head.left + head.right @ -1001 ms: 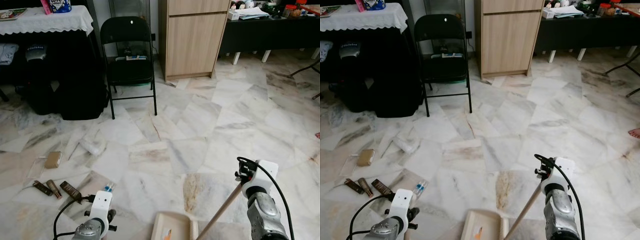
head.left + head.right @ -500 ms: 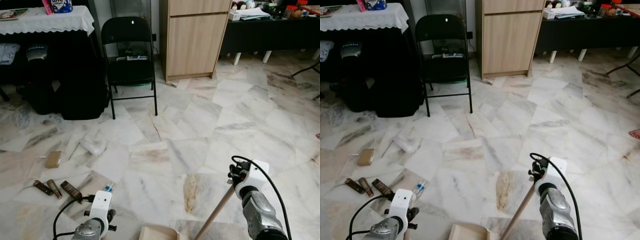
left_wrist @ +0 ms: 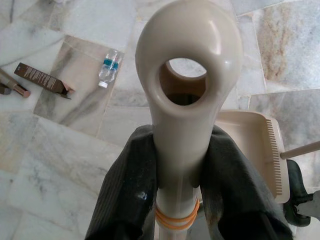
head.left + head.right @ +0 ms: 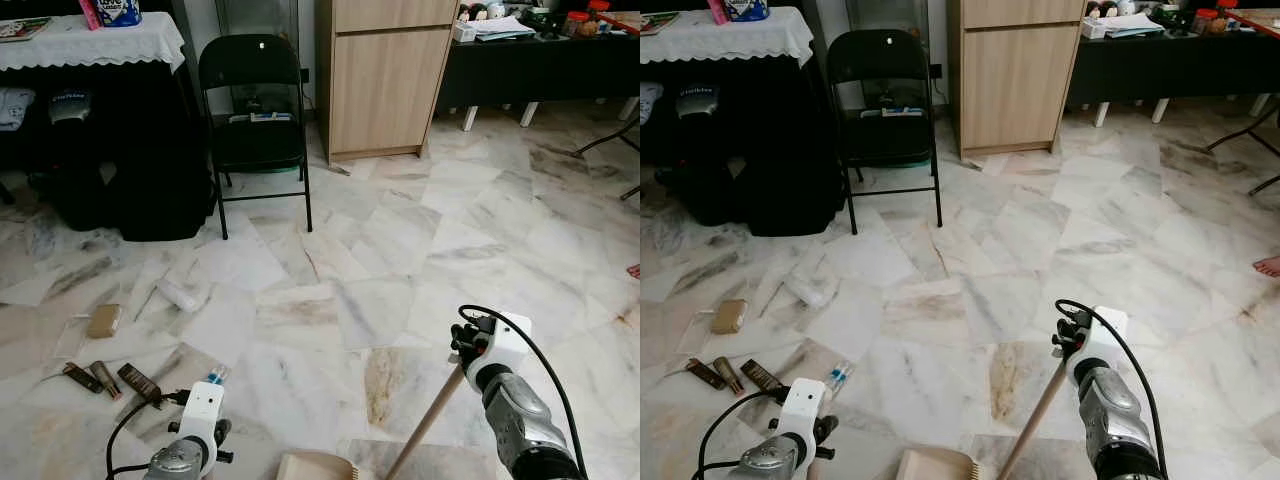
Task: Sweep floor
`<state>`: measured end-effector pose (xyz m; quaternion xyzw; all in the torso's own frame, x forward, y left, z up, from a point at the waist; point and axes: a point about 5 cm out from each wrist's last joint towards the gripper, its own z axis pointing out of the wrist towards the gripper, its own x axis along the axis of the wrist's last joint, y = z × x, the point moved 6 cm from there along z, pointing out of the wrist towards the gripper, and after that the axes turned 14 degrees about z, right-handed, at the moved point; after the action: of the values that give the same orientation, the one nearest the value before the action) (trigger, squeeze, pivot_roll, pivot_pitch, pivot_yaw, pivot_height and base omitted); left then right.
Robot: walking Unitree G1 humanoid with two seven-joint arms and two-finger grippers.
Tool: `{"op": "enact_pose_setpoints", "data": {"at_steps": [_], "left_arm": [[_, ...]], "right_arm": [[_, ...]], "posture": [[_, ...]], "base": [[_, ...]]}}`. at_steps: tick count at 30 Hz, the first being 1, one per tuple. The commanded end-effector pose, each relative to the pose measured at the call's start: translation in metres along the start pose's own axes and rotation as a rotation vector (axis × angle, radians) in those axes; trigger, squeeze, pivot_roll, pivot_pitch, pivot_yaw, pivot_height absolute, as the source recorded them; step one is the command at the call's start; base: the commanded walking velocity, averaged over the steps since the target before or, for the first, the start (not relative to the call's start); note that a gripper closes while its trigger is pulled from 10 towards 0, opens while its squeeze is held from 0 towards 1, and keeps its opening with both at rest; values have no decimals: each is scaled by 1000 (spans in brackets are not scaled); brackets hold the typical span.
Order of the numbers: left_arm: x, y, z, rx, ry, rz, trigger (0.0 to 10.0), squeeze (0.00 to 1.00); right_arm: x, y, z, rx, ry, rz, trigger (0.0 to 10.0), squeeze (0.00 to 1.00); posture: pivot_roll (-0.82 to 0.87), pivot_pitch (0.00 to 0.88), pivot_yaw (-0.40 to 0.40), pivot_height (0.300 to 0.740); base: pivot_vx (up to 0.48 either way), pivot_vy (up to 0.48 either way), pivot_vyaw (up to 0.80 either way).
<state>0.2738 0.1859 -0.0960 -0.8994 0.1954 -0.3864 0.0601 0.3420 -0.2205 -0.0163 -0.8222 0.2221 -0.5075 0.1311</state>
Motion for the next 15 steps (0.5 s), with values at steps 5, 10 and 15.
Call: {"op": "enact_pose_setpoints", "data": {"at_steps": [5, 10, 15], "left_arm": [[-7, -2, -1, -3, -25, 18, 10000, 0], [-5, -3, -1, -2, -22, 16, 10000, 0], [-4, -1, -1, -4, -15, 9, 10000, 0]], "right_arm": [[-54, -2, -6, 5, -208, 63, 10000, 0], [-24, 15, -5, -95, -60, -80, 10000, 0], [3, 25, -7, -168, 66, -261, 10000, 0]], "posture": [[-133, 0, 24, 740], [-135, 0, 24, 740], [-135, 0, 24, 740]], "base": [[0, 0, 0], [0, 0, 0], [0, 0, 0]]}}
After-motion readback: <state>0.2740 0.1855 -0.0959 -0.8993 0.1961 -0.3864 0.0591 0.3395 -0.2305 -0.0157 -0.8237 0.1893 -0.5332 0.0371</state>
